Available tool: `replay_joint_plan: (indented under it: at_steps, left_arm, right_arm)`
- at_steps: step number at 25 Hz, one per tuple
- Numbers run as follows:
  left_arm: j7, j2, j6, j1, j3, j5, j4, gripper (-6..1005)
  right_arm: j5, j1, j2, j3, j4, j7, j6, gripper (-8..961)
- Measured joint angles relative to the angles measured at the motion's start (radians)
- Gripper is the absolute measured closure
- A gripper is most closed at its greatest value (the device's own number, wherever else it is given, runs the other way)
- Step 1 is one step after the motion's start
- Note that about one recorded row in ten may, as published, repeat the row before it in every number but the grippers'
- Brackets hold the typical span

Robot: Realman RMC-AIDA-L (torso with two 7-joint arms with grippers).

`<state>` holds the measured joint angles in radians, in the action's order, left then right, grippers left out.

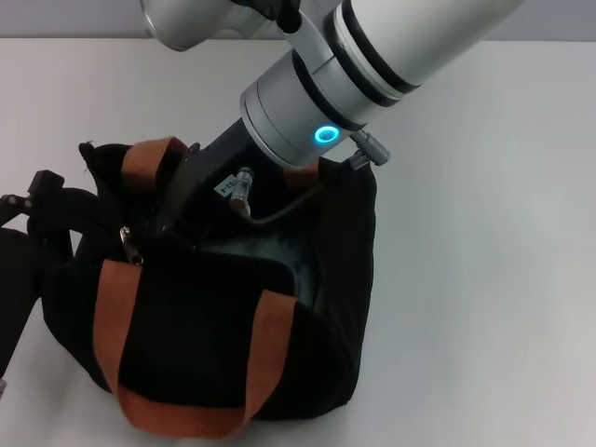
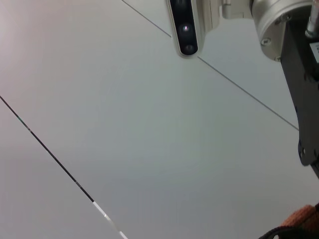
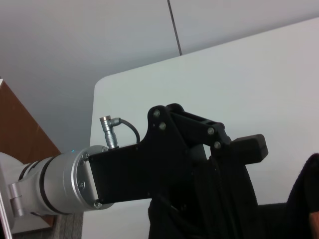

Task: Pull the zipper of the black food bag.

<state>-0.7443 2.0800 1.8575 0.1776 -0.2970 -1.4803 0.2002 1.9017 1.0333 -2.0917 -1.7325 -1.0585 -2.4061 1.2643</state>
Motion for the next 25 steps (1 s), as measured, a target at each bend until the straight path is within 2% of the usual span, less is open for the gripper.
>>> replay_joint_plan:
  at_steps: [5, 12, 16, 21, 25]
  left_arm:
    - [-0.083, 0.000, 0.002, -0.001, 0.002, 0.001, -0.003, 992]
    - [-0.127, 0.000, -0.005, 0.007, -0.004, 0.000, -0.018, 991]
    - [-0.142, 0.000, -0.002, 0.009, -0.009, 0.000, -0.020, 991]
    - [-0.176, 0.000, -0.008, 0.013, -0.017, 0.000, -0.019, 991]
    - [-0.178, 0.000, -0.010, 0.013, -0.017, 0.000, -0.020, 991]
  right_arm:
    - [0.043, -0.050, 0.006, 0.014, -0.058, -0.009, 0.039, 953]
    - [0.087, -0.140, 0.008, 0.104, -0.158, -0.017, 0.100, 954]
    - [0.063, -0.145, 0.008, 0.141, -0.146, -0.047, 0.124, 954]
    - [-0.036, -0.135, 0.005, 0.139, -0.089, -0.059, 0.119, 953]
    - [-0.056, -0.125, 0.001, 0.135, -0.067, -0.064, 0.107, 891]
